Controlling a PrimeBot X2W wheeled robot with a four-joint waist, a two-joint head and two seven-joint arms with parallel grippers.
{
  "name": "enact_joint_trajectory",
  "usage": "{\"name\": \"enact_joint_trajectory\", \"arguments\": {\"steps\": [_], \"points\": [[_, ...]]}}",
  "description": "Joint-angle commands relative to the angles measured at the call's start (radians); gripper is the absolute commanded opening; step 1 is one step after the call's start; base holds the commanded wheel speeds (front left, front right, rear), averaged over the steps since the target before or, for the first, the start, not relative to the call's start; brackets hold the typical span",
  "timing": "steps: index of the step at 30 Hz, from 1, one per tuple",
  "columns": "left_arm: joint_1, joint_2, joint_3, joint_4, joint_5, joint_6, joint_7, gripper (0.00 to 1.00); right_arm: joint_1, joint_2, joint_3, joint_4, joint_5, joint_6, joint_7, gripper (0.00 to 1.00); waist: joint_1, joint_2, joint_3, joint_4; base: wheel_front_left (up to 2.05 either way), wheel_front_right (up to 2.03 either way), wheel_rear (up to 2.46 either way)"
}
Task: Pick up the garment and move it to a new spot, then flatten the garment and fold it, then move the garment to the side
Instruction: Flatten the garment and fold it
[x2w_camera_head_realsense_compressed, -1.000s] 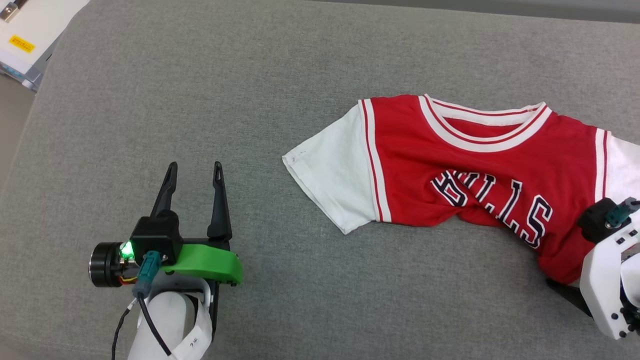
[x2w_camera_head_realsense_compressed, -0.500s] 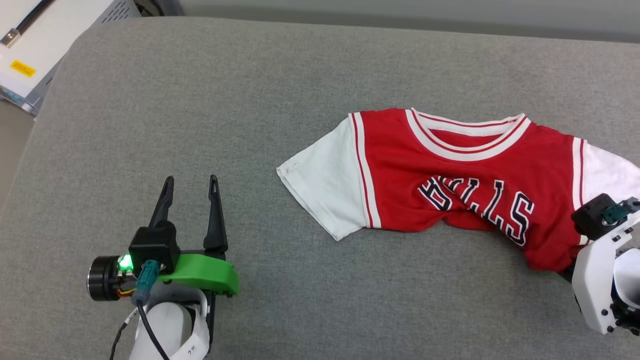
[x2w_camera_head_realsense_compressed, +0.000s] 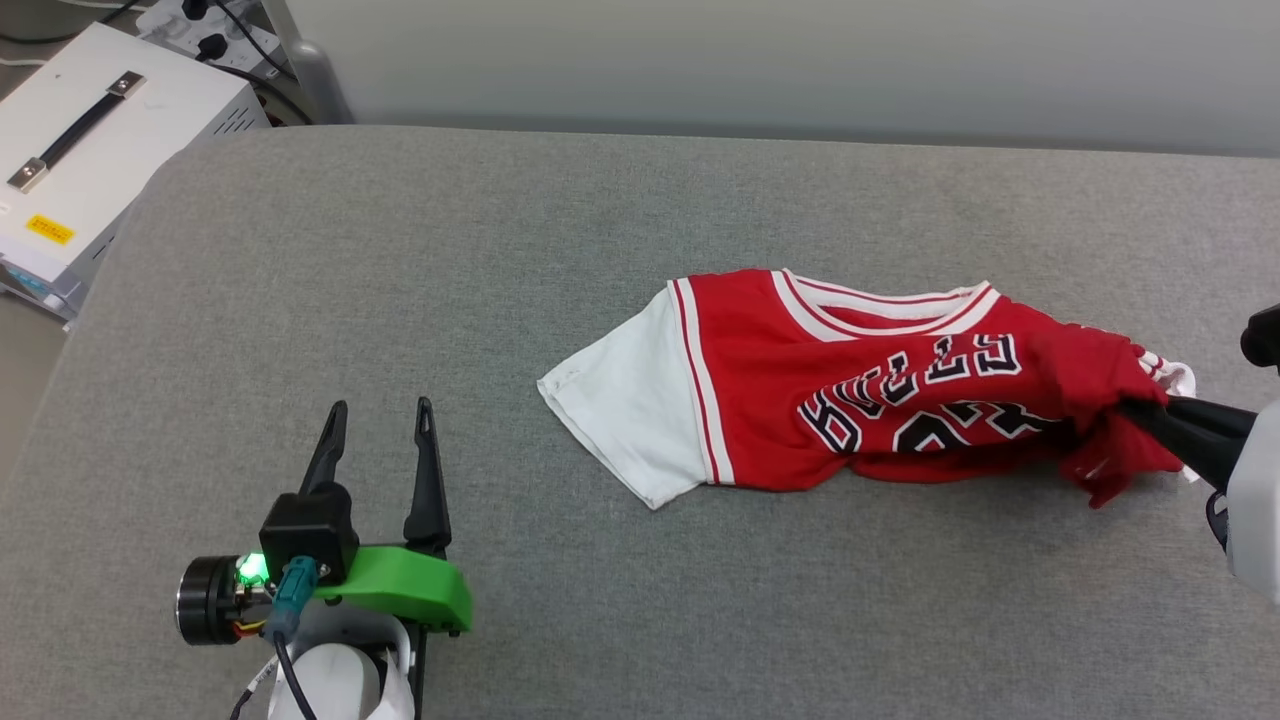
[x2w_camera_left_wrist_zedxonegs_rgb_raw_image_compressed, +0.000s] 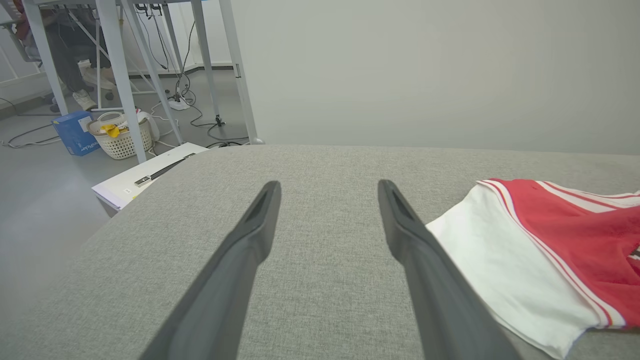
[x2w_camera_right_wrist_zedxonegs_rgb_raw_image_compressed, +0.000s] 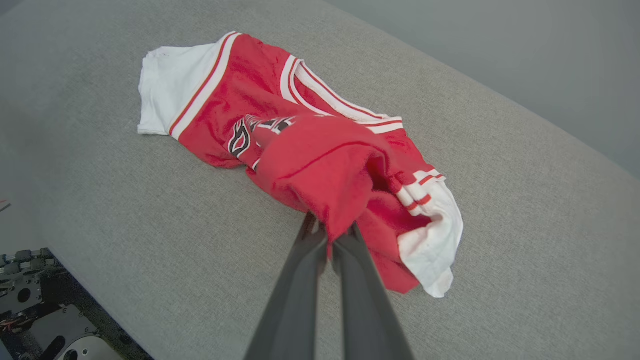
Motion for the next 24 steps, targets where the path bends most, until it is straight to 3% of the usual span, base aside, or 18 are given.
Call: {"name": "enact_joint_trajectory", "arguments": {"steps": [1,13,18,24], "points": [[0.022,-0.004,0.002,0.003,0.008,-0.001,-0.006,1.00,0.017,0.009,-0.020,-0.034,0.006,0.000,0.009,0.00,0.0000,0.0036,-0.015,-0.002,0.00,0.00,0.00],[0.042,-0.005,0.007,-0.002,0.009,0.001,-0.006,1.00,0.064,0.069,-0.124,-0.182,-0.038,0.000,0.075,0.00,0.0000,0.0036,-0.033,-0.003,0.00,0.00,0.00],[0.036,-0.005,0.005,-0.003,0.006,0.001,-0.006,1.00,0.093,0.114,-0.044,-0.131,-0.062,0.000,0.056,0.00,0.0000,0.0036,-0.012,-0.006,0.00,0.00,0.00],[0.010,-0.005,-0.005,0.001,0.005,-0.002,-0.006,1.00,0.080,0.201,0.133,0.029,-0.086,0.000,-0.037,0.00,0.0000,0.0036,0.020,0.004,0.00,0.00,0.00]]}}
